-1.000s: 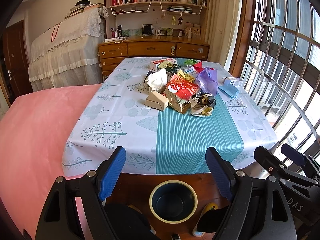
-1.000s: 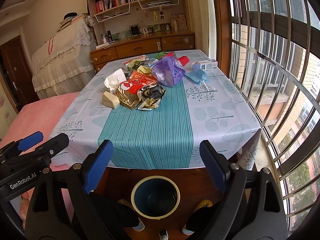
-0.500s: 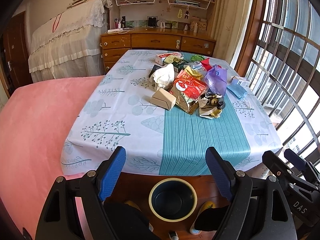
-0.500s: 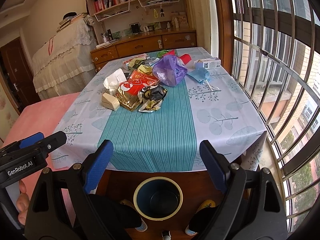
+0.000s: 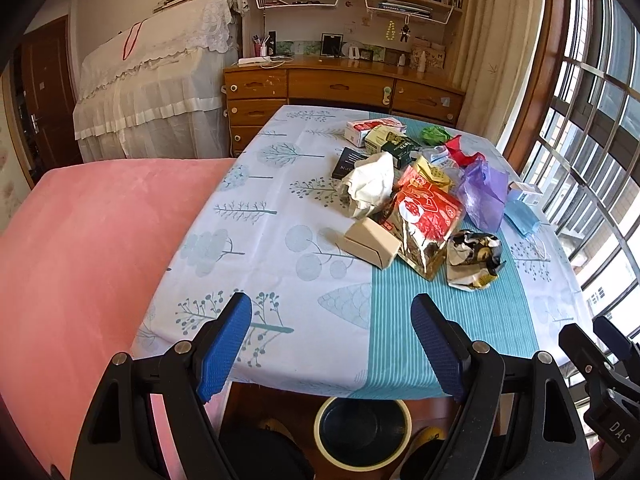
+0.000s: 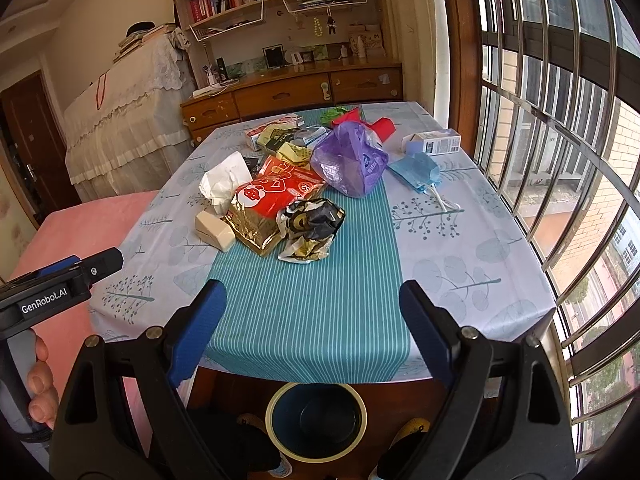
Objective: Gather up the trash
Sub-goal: 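Grasp the beige soap bar with the left tool while the right grasps the gold-black wrapper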
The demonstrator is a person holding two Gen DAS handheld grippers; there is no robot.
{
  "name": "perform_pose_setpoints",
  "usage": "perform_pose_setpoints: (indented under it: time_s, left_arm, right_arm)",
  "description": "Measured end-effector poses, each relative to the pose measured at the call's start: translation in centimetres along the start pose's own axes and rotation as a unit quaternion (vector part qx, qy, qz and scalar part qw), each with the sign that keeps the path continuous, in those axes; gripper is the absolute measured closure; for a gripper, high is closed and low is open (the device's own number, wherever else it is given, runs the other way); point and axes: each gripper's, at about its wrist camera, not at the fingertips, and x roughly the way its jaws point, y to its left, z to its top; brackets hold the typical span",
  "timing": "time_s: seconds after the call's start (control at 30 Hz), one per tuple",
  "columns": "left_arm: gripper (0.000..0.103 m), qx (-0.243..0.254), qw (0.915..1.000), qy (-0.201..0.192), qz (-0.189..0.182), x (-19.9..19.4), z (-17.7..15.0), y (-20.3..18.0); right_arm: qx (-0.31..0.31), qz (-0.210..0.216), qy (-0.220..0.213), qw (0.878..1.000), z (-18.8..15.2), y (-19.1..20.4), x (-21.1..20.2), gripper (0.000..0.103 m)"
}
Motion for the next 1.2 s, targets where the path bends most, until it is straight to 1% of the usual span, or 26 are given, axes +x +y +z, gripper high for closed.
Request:
perform_pose_setpoints:
  time_s: [0.13, 0.37, 0.57, 0.8, 0.87, 0.93, 1.0, 1.13, 1.2]
  left_arm:
    - [0.020, -0.005, 1.0000, 0.002, 0.004, 1.9, 1.6, 0.4]
    - [0.020, -0.021, 0.9995, 0.022, -0.009, 7.2, 4.4, 0.9]
    - [0.019, -0.020, 0.9978, 0.057, -0.028, 12.9, 6.2, 0.2]
    - [0.020, -0.008, 0.9947, 0.092, -0.044, 18.7, 6.7, -1.5]
    - [0.020, -0.014, 0.9933, 0.093, -0.068, 19.8, 6.7, -1.6]
    - [0.020, -0.021, 0.9922, 0.092, -0.082, 20.3, 6.6, -1.5]
    - [0.024, -0.019, 0.9912, 0.090, -0.095, 20.8, 6.7, -1.7]
    - [0.025, -0.006, 0.9902, 0.088, -0.108, 21.1, 6.3, -2.2]
    - [0.027, -0.001, 0.9896, 0.098, -0.106, 21.3, 5.9, -2.4]
  right_arm:
    - [0.003, 0.008, 0.010, 1.000, 1.6, -0.1, 2.4, 0.016]
    - [0.015, -0.006, 0.031, 0.999, 3.5, -1.0, 8.3, 0.017]
    - [0.038, -0.003, 0.053, 0.998, 4.9, -1.6, 14.0, 0.017]
    - [0.057, 0.004, 0.082, 0.995, 5.1, -1.8, 19.4, 0.018]
    - [0.066, 0.015, 0.092, 0.993, 4.9, -2.1, 20.8, 0.023]
    - [0.074, 0.028, 0.098, 0.992, 4.6, -2.5, 21.8, 0.027]
    - [0.068, 0.029, 0.087, 0.993, 4.4, -2.4, 22.3, 0.029]
    - [0.056, 0.041, 0.083, 0.994, 4.4, -2.3, 23.1, 0.041]
    - [0.057, 0.049, 0.083, 0.994, 4.3, -2.5, 23.5, 0.046]
